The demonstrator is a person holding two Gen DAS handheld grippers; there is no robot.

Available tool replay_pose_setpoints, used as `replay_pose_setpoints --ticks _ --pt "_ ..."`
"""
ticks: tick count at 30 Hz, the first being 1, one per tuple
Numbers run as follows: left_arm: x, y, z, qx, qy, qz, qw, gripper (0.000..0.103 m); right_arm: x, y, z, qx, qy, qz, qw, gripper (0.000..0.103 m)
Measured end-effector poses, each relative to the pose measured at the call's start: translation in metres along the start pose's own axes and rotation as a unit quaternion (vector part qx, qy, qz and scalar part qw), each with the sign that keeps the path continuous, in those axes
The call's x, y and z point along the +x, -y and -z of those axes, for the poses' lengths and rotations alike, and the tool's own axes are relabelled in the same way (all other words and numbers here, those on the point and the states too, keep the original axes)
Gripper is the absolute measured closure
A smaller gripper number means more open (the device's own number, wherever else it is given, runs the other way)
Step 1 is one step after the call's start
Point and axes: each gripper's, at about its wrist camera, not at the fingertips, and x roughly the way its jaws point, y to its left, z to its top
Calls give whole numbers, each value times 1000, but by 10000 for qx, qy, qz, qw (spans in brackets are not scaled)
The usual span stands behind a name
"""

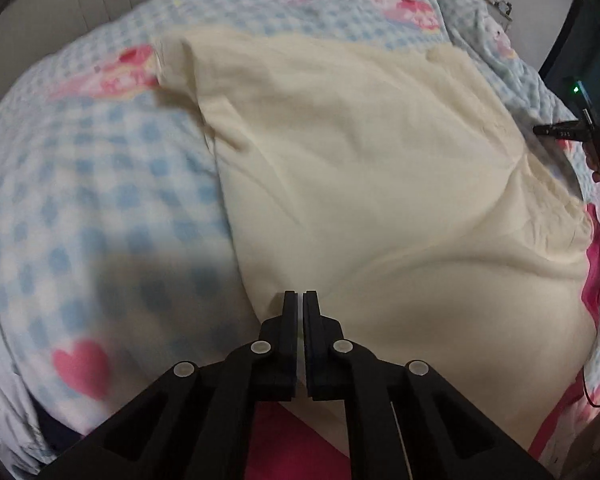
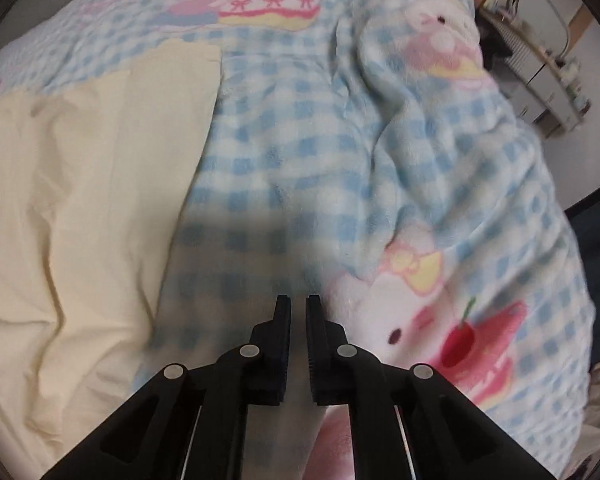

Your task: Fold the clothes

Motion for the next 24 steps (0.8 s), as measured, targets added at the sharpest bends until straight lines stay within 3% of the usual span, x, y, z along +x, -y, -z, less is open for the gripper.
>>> replay_pose_setpoints --ticks 2,4,6,9,14,18,22,24 --pt "-13 -24 -19 -339 279 -142 9989 99 4 3 -15 144 54 -389 9991 72" --pt "8 -21 -47 -732 474 -297 9958 99 10 -4 -33 282 242 -593 9975 63" --pt "33 -17 -75 -1145 638 -403 9905 99 17 -12 -52 489 379 -768 9951 61" --pt "50 -40 -108 -1780 612 -227 9819 97 24 -23 -79 499 377 -831 9946 55" --pt "65 -76 -129 -2252 371 168 9735 70 27 -23 -101 619 402 -883 9934 48" --pt "63 -98 -128 -2736 563 600 9583 60 26 -25 -100 657 241 -1403 9876 48" --pt "52 -113 -137 -2868 876 782 9508 58 7 -18 -105 722 749 -1049 9890 48" --pt "62 -110 -146 -2846 781 673 9531 48 9 -9 -112 870 773 -957 9886 44"
